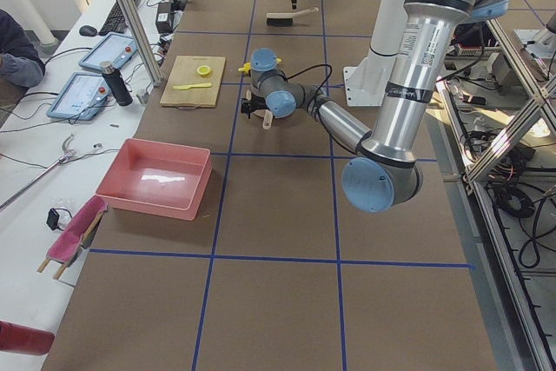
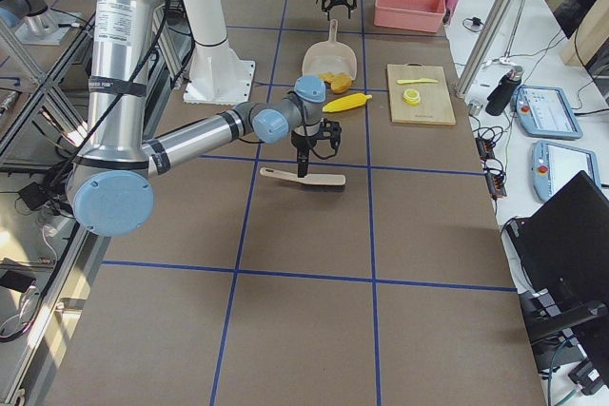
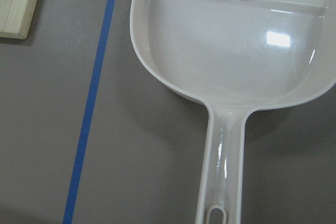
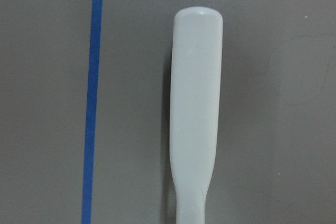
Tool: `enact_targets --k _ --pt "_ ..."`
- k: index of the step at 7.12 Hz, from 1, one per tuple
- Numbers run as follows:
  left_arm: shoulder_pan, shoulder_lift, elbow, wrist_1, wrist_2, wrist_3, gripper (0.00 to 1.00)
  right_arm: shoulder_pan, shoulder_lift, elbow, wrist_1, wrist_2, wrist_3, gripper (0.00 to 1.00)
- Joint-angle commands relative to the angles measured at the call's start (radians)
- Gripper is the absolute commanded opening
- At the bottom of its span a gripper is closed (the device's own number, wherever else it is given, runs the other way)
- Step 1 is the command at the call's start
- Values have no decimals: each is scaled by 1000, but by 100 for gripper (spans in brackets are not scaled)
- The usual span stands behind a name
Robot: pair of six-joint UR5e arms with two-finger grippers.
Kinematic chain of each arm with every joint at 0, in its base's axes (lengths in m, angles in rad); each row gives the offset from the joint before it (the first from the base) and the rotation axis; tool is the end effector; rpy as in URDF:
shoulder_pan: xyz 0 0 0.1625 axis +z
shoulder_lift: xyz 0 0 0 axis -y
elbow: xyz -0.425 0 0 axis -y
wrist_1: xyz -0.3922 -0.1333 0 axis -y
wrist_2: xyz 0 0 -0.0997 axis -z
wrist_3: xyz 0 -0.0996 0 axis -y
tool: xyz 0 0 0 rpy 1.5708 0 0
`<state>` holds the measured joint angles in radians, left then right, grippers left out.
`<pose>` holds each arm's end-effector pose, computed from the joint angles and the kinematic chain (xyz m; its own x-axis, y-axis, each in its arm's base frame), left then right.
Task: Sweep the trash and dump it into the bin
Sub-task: 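Reach the left gripper to the dustpan handle while the right gripper reaches the brush, then grasp the dustpan handle with the left gripper while the right gripper lifts the brush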
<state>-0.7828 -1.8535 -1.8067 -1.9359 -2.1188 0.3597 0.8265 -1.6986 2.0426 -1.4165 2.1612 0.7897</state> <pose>0.3595 -0.4725 0.3531 0.1379 0.9897 -0.0372 -0.5323 0.1057 0.8399 -0.2423 -0.3780 0.4768 0.7259 -0.0752 0.6837 0.1130 0.9935 -0.0108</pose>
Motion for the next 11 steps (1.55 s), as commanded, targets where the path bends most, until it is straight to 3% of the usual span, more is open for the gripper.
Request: enact_targets --k 1,3,6,7,9,11 --pt "30 -91 67 35 -6 -46 95 -84 -1 -63 113 -33 85 100" --pt "63 -87 20 83 5 -104 91 -102 -6 -84 139 -46 94 100" --pt "106 -111 84 81 -12 -96 90 -106 -65 -53 142 -6 123 100" --pt "102 -109 64 89 -42 -32 90 -106 -78 -36 143 26 144 100" --pt "87 -96 49 109 -29 74 89 -106 -85 -33 145 35 141 69" --pt "71 -61 43 100 -33 123 88 -106 -105 -38 163 34 135 68"
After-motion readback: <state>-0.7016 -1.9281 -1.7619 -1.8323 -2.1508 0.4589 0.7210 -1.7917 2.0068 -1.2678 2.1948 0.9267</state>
